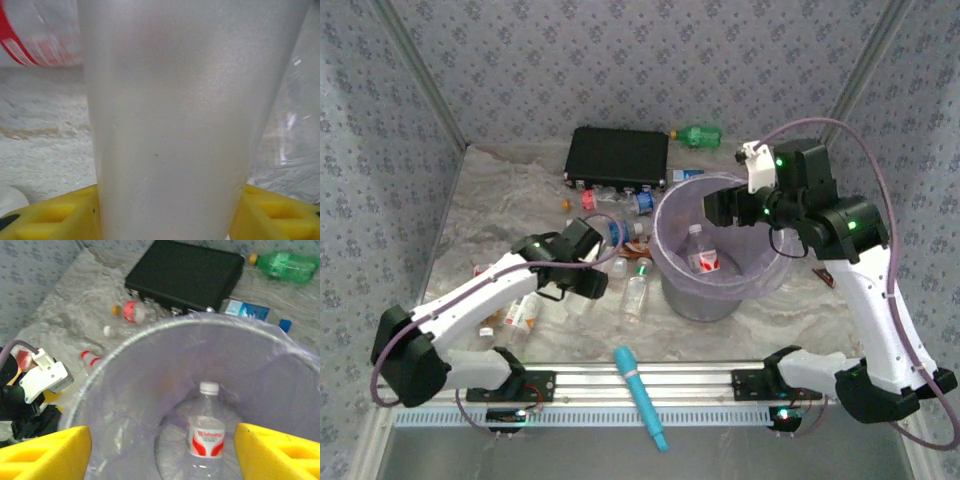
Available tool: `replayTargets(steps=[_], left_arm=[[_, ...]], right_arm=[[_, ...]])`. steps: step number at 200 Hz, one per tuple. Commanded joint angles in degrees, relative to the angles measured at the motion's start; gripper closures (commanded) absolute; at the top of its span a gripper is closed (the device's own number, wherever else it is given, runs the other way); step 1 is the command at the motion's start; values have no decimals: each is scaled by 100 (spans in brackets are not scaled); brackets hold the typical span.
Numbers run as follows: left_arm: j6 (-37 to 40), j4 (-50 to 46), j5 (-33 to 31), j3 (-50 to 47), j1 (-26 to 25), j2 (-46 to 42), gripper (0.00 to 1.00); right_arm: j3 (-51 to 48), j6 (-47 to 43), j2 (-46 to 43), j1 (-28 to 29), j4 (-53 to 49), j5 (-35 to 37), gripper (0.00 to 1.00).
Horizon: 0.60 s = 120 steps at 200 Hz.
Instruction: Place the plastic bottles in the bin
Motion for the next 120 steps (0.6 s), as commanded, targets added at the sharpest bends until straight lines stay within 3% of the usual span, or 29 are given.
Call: replayTargets(steps=[1, 37, 66, 120], left_arm=[[65, 20, -181, 225, 240, -489, 43], [171, 1411, -289, 44, 393, -1416, 44], [279, 2829, 296, -95, 558, -1818, 45], [572, 3323, 998, 272, 555, -1440, 46]], right_arm=[[341, 109, 225, 149, 258, -565, 24], [757, 450, 837, 559, 548, -793, 24], [1467, 591, 1632, 858, 564, -942, 22], [2080, 796, 2694, 1241, 917, -1654, 8]])
